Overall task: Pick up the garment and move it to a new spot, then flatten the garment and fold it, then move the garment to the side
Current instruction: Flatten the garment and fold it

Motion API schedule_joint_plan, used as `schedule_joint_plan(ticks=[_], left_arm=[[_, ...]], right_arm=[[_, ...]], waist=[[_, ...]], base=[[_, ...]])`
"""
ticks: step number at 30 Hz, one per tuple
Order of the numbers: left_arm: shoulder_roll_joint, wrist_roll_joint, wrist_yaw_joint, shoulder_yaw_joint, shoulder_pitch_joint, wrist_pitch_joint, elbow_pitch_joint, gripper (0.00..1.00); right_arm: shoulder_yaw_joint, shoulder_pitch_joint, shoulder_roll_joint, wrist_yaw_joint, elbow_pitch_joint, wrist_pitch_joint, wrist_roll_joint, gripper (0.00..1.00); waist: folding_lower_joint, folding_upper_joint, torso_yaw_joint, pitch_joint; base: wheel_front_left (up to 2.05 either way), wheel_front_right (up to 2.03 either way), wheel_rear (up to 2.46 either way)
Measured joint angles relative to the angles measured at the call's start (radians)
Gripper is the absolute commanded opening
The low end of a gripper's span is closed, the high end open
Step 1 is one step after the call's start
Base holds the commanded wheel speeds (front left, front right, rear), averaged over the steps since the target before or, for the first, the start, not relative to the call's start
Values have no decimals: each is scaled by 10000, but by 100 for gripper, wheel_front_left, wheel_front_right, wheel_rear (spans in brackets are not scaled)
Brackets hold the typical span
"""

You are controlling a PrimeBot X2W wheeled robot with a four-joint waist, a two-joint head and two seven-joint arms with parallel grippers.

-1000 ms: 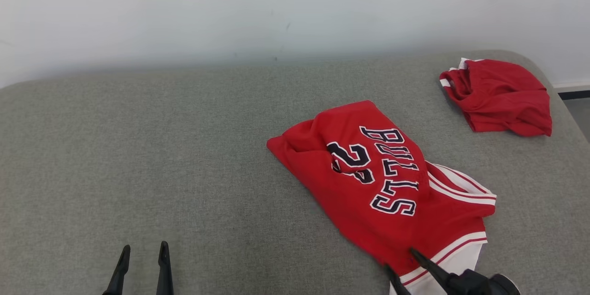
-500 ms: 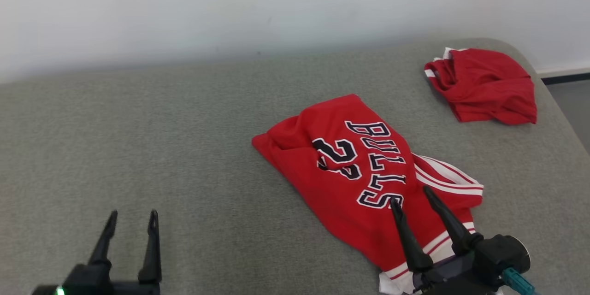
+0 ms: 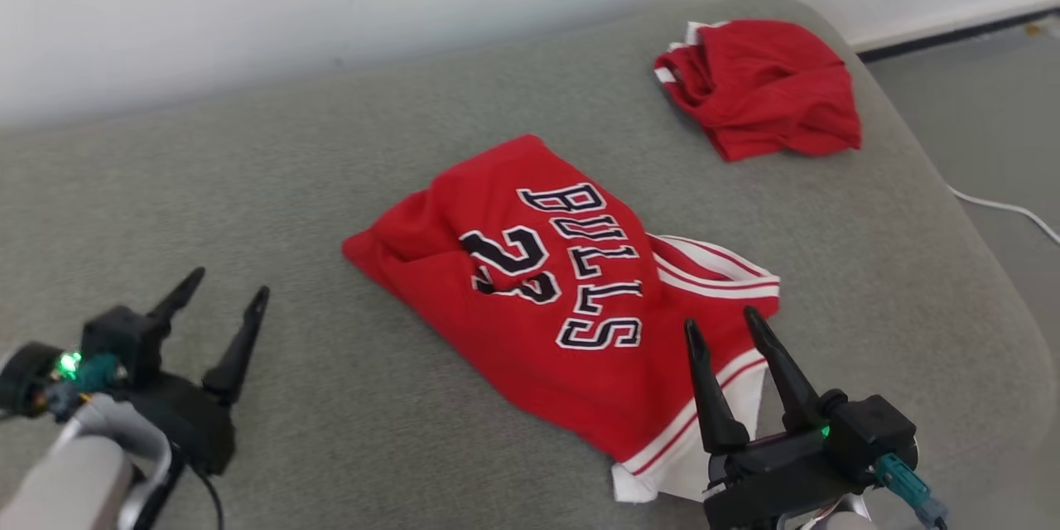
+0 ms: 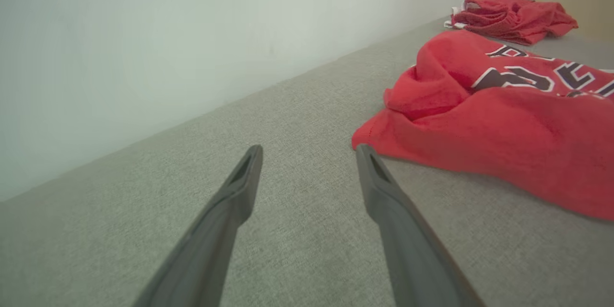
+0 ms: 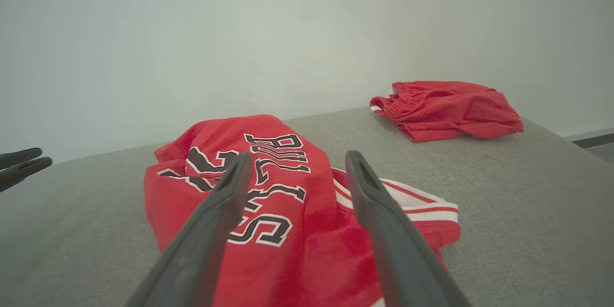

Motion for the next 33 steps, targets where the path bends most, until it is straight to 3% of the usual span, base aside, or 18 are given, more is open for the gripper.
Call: schedule_joint_plan(ticks=[6, 16, 26, 27, 28, 33], left_arm=[[1202, -1557, 0, -1701, -1597, 543, 537, 100], [1810, -2899, -2, -3730, -3022, 959, 1390, 100], [2057, -4163, -2, -5599, -3757, 955, 2010, 98], [2054, -4245, -2, -5739, -3789, 924, 2082, 42], [2052, -4357, -2, -5875, -3814, 920, 2102, 0], [1998, -4796, -6, -6623, -4086, 640, 2071, 0]], right_arm=[[58, -318, 44, 0, 81, 0, 48, 100], [305, -574, 52, 0, 92, 0, 431, 100], [301, -626, 56, 0, 96, 0, 491, 100], [307, -625, 56, 0, 100, 0, 487, 100], [305, -626, 56, 0, 102, 0, 477, 100], [232, -674, 59, 0, 107, 0, 433, 100]], waist=[[0, 0, -769, 447], [1, 0, -1751, 1124], [0, 1, -2407, 1473], [0, 0, -2409, 1471], [-1, 0, -2409, 1474], [-1, 1, -2336, 1485]], base=[[0, 0, 0], [0, 0, 0], [0, 0, 0], [0, 0, 0], [0, 0, 0], [0, 0, 0]])
